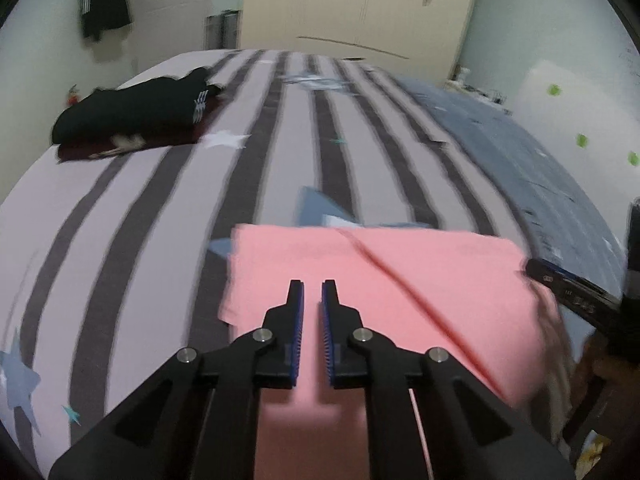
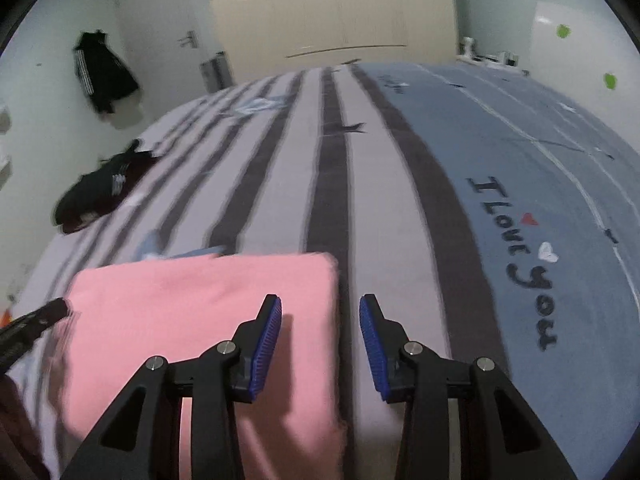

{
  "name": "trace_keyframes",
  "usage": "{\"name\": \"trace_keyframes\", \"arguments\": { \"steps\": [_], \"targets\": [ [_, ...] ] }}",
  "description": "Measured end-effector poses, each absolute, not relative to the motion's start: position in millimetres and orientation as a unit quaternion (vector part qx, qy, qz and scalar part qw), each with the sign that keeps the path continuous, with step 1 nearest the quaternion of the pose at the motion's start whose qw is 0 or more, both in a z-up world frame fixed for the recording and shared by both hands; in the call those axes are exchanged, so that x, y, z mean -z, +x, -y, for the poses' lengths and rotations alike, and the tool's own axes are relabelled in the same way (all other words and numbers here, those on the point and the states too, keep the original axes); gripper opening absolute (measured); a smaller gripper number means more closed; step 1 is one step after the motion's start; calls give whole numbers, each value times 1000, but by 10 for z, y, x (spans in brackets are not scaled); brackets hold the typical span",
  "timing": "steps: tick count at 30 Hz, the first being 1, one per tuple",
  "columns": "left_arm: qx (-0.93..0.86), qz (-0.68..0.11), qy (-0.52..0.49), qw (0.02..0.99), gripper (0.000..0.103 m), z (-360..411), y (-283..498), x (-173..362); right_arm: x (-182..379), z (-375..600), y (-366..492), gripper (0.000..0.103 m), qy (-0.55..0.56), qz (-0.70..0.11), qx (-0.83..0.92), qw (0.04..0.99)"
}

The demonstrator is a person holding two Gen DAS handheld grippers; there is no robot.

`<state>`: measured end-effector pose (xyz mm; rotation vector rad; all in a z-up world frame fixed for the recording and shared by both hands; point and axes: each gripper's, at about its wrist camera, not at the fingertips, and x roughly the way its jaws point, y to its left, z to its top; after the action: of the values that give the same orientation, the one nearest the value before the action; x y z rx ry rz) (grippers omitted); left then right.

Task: Fold clothes

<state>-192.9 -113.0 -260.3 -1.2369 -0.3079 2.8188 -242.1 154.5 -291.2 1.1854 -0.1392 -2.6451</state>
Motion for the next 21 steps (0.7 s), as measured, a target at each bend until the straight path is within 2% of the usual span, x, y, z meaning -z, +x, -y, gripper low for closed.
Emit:
{"name": "trace_keyframes", "arguments": {
  "steps": [3, 6, 8, 11, 12, 13, 15, 17, 18, 19, 21],
  "targets": [
    [-904, 105, -411, 51, 12, 944, -1908, 2648, 2844, -1344, -2246, 40, 402, 54, 900, 159],
    [-902, 82, -421, 49, 12, 852, -1891, 2787, 2931, -1148, -2127, 40, 409, 40, 892, 185],
    [-903, 62, -424, 43, 11, 859, -1870, 2845, 3028, -1039, -2080, 38, 414, 12, 890, 190],
    [-905, 48, -423, 14, 2, 979, -1802, 2809, 3095, -1229, -2110, 34, 414, 8, 894, 173],
    [-905, 46, -423, -3, 2, 1063, -1777, 2795, 3097, -1306, -2133, 30, 414, 8, 895, 165],
    [-904, 47, -424, -21, 2, 1147, -1759, 2787, 3103, -1367, -2162, 16, 417, 7, 895, 160],
    [-898, 61, -432, -60, 2, 1346, -1729, 2778, 3108, -1483, -2210, 0, 422, 5, 894, 149],
    [-892, 74, -437, -91, 6, 1499, -1699, 2760, 3080, -1584, -2224, 1, 421, 3, 897, 132],
    [-890, 83, -437, -101, 8, 1569, -1682, 2740, 3060, -1667, -2254, 11, 420, 12, 900, 115],
    [-888, 93, -437, -108, 8, 1637, -1666, 2720, 3055, -1776, -2280, 27, 420, 23, 902, 93],
    [-889, 110, -433, -102, 15, 1680, -1623, 2658, 3067, -1940, -2318, 28, 426, 48, 901, 68]
  ]
}}
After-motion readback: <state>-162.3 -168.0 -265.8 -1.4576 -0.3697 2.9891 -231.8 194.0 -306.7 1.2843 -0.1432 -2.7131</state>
